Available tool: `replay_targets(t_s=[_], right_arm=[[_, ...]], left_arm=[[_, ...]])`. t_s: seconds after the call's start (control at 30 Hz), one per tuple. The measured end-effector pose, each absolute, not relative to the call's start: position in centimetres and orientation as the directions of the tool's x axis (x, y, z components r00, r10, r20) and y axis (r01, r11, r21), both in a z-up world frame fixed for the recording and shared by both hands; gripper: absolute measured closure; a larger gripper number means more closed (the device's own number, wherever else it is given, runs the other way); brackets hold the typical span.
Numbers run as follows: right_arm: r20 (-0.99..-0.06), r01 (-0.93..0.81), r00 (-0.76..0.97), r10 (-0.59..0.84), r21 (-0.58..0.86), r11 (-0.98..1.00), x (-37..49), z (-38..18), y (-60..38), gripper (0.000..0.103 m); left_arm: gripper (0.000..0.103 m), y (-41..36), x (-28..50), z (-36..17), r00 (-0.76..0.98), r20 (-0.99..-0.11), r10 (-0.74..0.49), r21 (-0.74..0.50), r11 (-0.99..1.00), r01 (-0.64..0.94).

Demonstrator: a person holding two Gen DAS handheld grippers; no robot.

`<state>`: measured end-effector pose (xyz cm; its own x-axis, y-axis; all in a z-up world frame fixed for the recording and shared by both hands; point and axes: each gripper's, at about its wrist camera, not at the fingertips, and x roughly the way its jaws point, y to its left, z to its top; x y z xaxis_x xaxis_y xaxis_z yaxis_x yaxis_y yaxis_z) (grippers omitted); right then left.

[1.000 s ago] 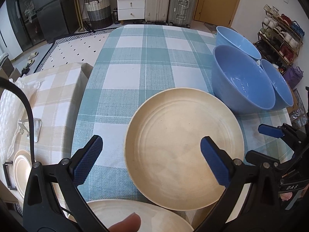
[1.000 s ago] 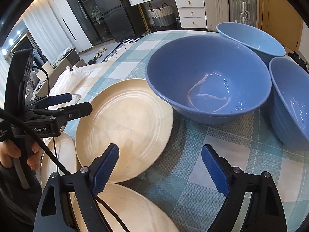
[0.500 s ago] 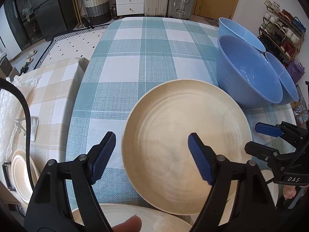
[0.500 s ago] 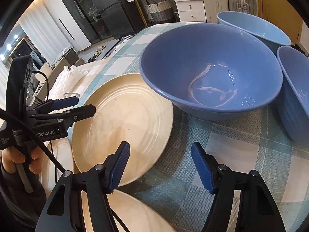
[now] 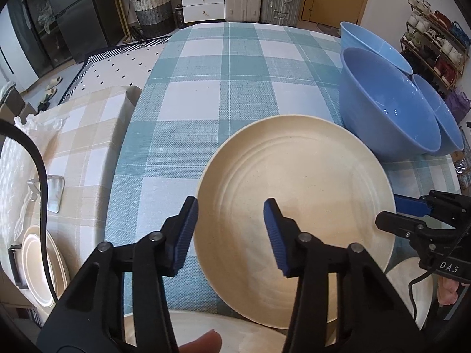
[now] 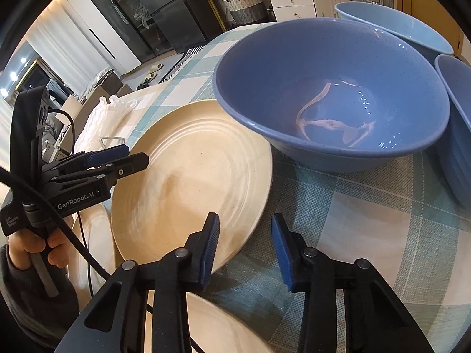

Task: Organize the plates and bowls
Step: 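Close the left gripper on the plate rim while the right gripper closes beside it, then lift the cream plate with both grippers and tilt it upright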

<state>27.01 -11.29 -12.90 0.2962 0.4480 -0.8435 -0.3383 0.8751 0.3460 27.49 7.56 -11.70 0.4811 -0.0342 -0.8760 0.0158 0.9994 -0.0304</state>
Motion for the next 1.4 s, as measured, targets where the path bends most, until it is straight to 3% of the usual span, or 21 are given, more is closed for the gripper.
replay_targets(t_s=[0.2, 0.53, 0.6, 0.67, 1.2, 1.27, 1.3, 1.37, 1.4], right_arm=[[-0.849, -0.335, 0.286, 0.445, 0.347, 0.876, 27.2, -13.4, -11.0, 0.08], [-0.852, -0.336, 0.277, 0.444, 0.347, 0.875, 27.1, -13.8, -10.8, 0.084], [-0.855, -0.34, 0.275, 0.44, 0.342, 0.876, 27.1, -13.8, -10.6, 0.084], [-0.855, -0.333, 0.275, 0.44, 0.344, 0.878, 27.1, -13.8, -10.7, 0.084], [-0.853, -0.334, 0.273, 0.444, 0.349, 0.875, 27.2, -13.7, -10.9, 0.084], [-0.853, -0.335, 0.275, 0.444, 0.348, 0.876, 27.2, -13.7, -10.9, 0.084], [-0.853, -0.335, 0.275, 0.445, 0.349, 0.875, 27.2, -13.7, -10.9, 0.084], [-0.853, -0.335, 0.273, 0.445, 0.349, 0.875, 27.3, -13.8, -10.9, 0.084], [-0.853, -0.336, 0.273, 0.445, 0.349, 0.875, 27.3, -13.7, -10.9, 0.084]], left_arm=[[0.069, 8.2, 27.5, -11.7, 0.481, -0.876, -0.034, -0.034, 0.999, 0.009], [0.07, 7.5, 27.0, -11.9, 0.474, -0.879, -0.04, -0.016, 0.998, 0.056], [0.083, 7.2, 27.2, -12.9, 0.421, -0.902, -0.097, -0.07, 0.994, 0.078], [0.092, 6.8, 27.2, -13.7, 0.433, -0.9, -0.053, -0.026, 0.997, 0.067], [0.092, 9.9, 26.8, -11.8, 0.472, -0.879, -0.075, -0.085, 0.996, 0.0], [0.085, 9.9, 26.6, -11.6, 0.479, -0.874, -0.081, -0.091, 0.996, 0.002], [0.064, 9.9, 26.4, -11.3, 0.486, -0.87, -0.084, -0.095, 0.996, 0.003], [0.036, 9.9, 26.1, -10.8, 0.513, -0.857, -0.044, -0.057, 0.998, -0.01], [0.036, 10.0, 26.0, -10.4, 0.53, -0.847, -0.04, -0.053, 0.999, -0.01]])
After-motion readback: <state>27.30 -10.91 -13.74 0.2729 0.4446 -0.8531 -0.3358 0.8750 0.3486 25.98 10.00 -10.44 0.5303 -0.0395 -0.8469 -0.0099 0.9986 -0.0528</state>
